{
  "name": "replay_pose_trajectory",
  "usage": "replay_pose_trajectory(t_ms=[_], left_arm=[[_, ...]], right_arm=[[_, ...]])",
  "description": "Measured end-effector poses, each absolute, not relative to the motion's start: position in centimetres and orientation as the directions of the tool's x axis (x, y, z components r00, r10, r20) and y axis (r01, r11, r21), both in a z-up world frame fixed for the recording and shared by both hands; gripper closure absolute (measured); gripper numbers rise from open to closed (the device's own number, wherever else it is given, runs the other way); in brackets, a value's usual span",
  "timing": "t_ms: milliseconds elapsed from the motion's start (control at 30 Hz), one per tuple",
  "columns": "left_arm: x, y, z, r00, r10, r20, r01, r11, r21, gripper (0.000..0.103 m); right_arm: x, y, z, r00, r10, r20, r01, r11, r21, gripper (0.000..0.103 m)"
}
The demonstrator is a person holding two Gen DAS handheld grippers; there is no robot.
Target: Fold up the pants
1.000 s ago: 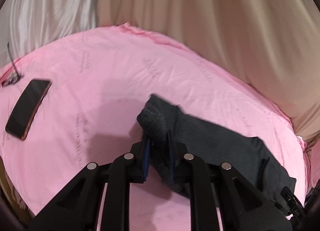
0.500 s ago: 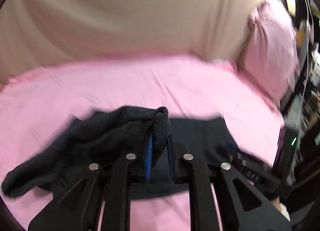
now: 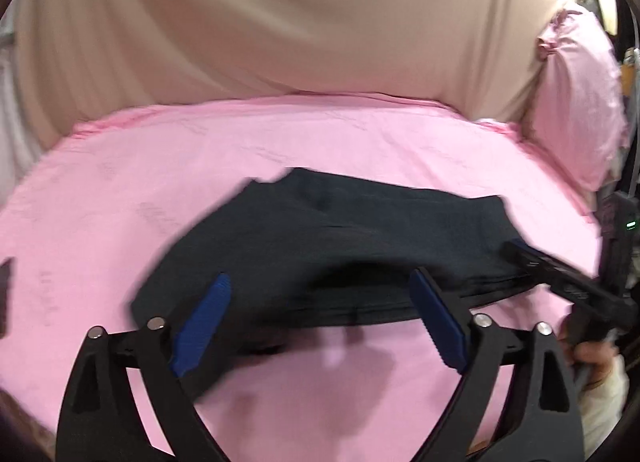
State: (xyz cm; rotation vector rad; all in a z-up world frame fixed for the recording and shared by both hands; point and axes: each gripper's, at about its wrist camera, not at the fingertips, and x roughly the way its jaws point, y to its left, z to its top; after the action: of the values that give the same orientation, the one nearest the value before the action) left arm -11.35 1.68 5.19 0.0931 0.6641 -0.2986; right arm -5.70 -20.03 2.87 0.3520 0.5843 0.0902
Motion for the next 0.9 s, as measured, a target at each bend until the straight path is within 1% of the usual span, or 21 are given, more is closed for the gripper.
replay_pose_trajectory(t_ms=[67, 100, 167, 233, 267, 333, 367, 400, 433, 467, 500, 533, 567, 600, 667, 700, 767, 833, 867, 900], left_arm=[[-12.4, 4.8, 4.4, 0.772, -0.142, -0.620, 0.249, 0.964, 0.090, 0.010], [-12.8, 6.1, 3.9, 0.774, -0.107, -0.624, 0.229, 0.966, 0.118, 0.010], [-13.0, 7.5, 2.6, 0.764, -0.080, -0.640, 0.220, 0.965, 0.142, 0.008], [-13.0, 7.6, 1.5, 0.748, -0.065, -0.660, 0.247, 0.951, 0.186, 0.008], [-12.7, 7.4, 0.9, 0.750, -0.061, -0.659, 0.273, 0.936, 0.223, 0.008], [-12.5, 6.0, -0.8, 0.762, -0.028, -0.646, 0.318, 0.886, 0.337, 0.008], [-12.0, 5.1, -1.6, 0.766, -0.016, -0.642, 0.341, 0.857, 0.386, 0.008], [-11.4, 4.5, -2.6, 0.766, -0.003, -0.643, 0.361, 0.830, 0.425, 0.008], [-10.9, 4.9, -3.2, 0.756, 0.007, -0.655, 0.368, 0.822, 0.435, 0.016], [-10.1, 5.1, -3.6, 0.736, 0.003, -0.677, 0.385, 0.821, 0.422, 0.048], [-9.2, 5.6, -3.9, 0.706, -0.013, -0.708, 0.403, 0.830, 0.386, 0.062], [-7.6, 7.2, -3.3, 0.659, -0.069, -0.749, 0.409, 0.869, 0.280, 0.068], [-6.8, 8.3, -2.8, 0.636, -0.115, -0.763, 0.408, 0.889, 0.207, 0.083], [-5.3, 10.6, -1.4, 0.620, -0.169, -0.766, 0.374, 0.922, 0.100, 0.091], [-3.5, 14.6, 1.0, 0.620, -0.233, -0.749, 0.306, 0.951, -0.043, 0.093], [-2.2, 17.9, 2.9, 0.646, -0.263, -0.716, 0.241, 0.961, -0.136, 0.093], [-0.7, 22.8, 5.0, 0.681, -0.290, -0.673, 0.158, 0.955, -0.251, 0.093], [0.9, 27.0, 5.4, 0.686, -0.309, -0.658, 0.082, 0.932, -0.352, 0.092], [1.9, 28.9, 4.7, 0.671, -0.315, -0.671, 0.035, 0.918, -0.396, 0.090], [3.0, 30.9, 3.2, 0.646, -0.309, -0.698, -0.035, 0.901, -0.432, 0.089]], right_arm=[[-5.3, -17.7, 3.4, 0.813, 0.185, -0.552, -0.048, 0.966, 0.254, 0.030], [-4.9, -16.3, 3.6, 0.797, 0.193, -0.572, -0.091, 0.975, 0.202, 0.030], [-3.7, -14.2, 3.8, 0.773, 0.191, -0.604, -0.147, 0.982, 0.122, 0.030], [-2.3, -12.1, 3.7, 0.751, 0.168, -0.639, -0.191, 0.981, 0.034, 0.030], [-1.6, -11.3, 3.6, 0.735, 0.159, -0.660, -0.210, 0.978, 0.001, 0.030], [0.0, -10.1, 3.2, 0.702, 0.131, -0.700, -0.235, 0.971, -0.054, 0.030], [0.5, -9.9, 3.1, 0.679, 0.131, -0.723, -0.246, 0.968, -0.055, 0.036], [1.5, -9.8, 2.9, 0.649, 0.132, -0.750, -0.243, 0.969, -0.040, 0.050], [2.0, -10.0, 2.9, 0.626, 0.133, -0.768, -0.232, 0.972, -0.021, 0.061], [2.7, -10.2, 3.1, 0.604, 0.136, -0.785, -0.209, 0.978, 0.008, 0.083], [3.4, -10.6, 3.6, 0.584, 0.164, -0.795, -0.193, 0.979, 0.060, 0.092], [3.9, -10.7, 4.1, 0.567, 0.201, -0.799, -0.188, 0.976, 0.112, 0.093], [4.6, -10.6, 4.9, 0.554, 0.245, -0.796, -0.190, 0.968, 0.166, 0.094], [5.2, -10.2, 5.8, 0.549, 0.274, -0.790, -0.198, 0.961, 0.196, 0.094], [7.2, -8.0, 8.7, 0.546, 0.356, -0.758, -0.242, 0.934, 0.264, 0.094], [8.1, -7.1, 9.8, 0.541, 0.399, -0.740, -0.259, 0.917, 0.304, 0.094], [11.0, -4.1, 12.3, 0.513, 0.527, -0.678, -0.315, 0.850, 0.422, 0.094], [14.2, 0.1, 13.5, 0.464, 0.641, -0.611, -0.374, 0.767, 0.521, 0.093], [15.9, 2.8, 13.3, 0.418, 0.691, -0.590, -0.407, 0.723, 0.558, 0.086], [17.5, 5.9, 12.4, 0.355, 0.732, -0.582, -0.439, 0.680, 0.587, 0.070]])
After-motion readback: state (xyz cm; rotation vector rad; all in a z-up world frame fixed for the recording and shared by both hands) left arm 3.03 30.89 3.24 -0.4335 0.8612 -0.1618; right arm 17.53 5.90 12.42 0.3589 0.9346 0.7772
